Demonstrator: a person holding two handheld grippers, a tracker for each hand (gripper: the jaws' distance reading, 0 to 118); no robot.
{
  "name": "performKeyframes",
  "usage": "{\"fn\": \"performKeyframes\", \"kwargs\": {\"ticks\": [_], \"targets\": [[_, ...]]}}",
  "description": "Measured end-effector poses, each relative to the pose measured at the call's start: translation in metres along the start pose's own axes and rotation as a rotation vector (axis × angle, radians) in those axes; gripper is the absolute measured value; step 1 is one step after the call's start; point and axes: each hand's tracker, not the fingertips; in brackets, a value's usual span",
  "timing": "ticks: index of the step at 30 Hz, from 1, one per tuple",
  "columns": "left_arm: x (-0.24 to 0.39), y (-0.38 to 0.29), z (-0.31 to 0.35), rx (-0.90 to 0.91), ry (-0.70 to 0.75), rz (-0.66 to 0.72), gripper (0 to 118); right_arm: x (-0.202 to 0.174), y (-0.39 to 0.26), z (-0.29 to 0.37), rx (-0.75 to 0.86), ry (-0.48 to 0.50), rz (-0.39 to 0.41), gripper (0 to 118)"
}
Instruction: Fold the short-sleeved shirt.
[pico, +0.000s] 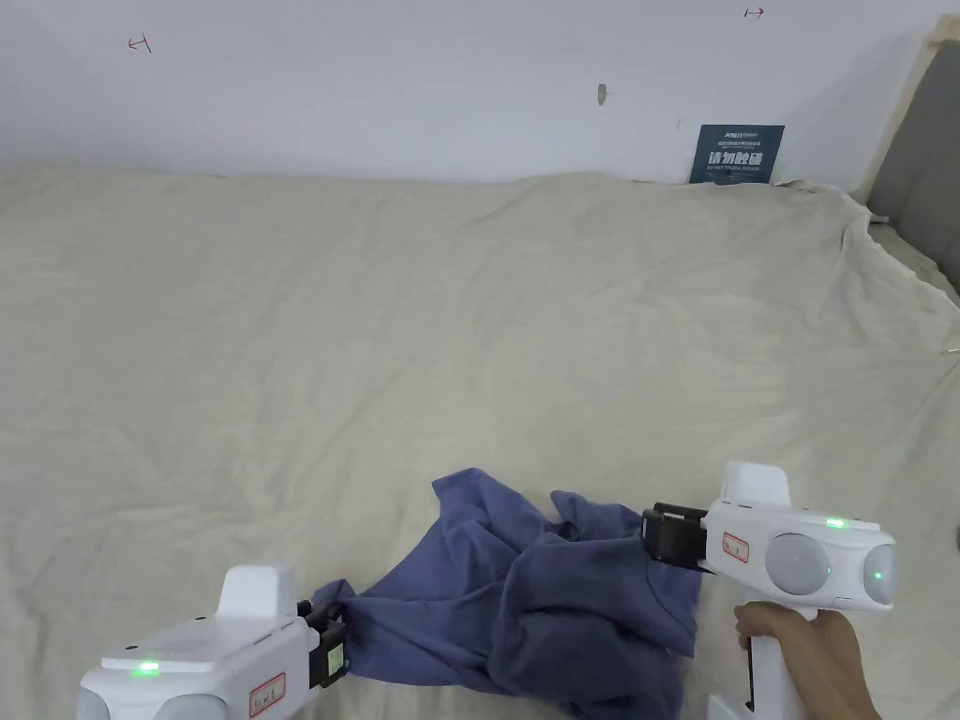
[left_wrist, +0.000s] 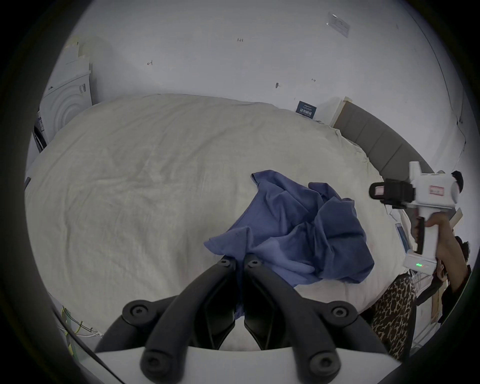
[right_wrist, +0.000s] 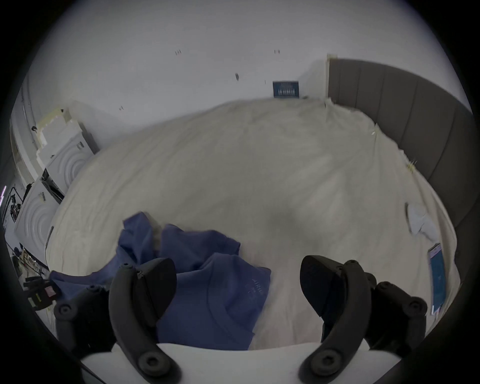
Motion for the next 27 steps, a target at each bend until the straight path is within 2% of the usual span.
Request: {"fn": "performKeyframes", "kwargs": {"ticks": [5,7,9,10,11,12,15,21,27], "targets": [[-0.004,0.002,-0.008,-0.009,-0.009,0.021,2,-0.002,-0.011,-0.04,-0.137,-0.012,0.021,95],[-0.006,0.002,-0.011,-0.012,-0.006,0.022,2,-0.003,-0.018,-0.048,-0.149,-0.001,-0.007,72],[-0.008,0.002,-0.012,-0.017,-0.005,0.026,2,-0.004,-0.025,-0.049,-0.153,0.034,-0.03,37],[-0.008,0.001,-0.012,-0.019,-0.006,0.03,2,-0.006,-0.027,-0.047,-0.159,0.038,-0.033,31],[-0.009,0.001,-0.013,-0.021,-0.006,0.035,2,-0.007,-0.028,-0.043,-0.146,0.067,-0.047,31],[-0.01,0.0,-0.013,-0.02,-0.007,0.039,2,-0.01,-0.029,-0.037,-0.119,0.089,-0.058,18],[-0.012,0.001,-0.009,-0.011,-0.02,0.06,2,-0.009,-0.027,-0.02,-0.071,0.072,-0.008,16],[-0.017,0.013,0.001,0.035,-0.08,0.143,2,0.003,-0.006,0.049,0.066,0.108,0.013,15],[-0.025,0.057,0.016,0.13,-0.118,0.211,2,0.011,0.034,0.131,0.227,0.083,0.073,15]]}}
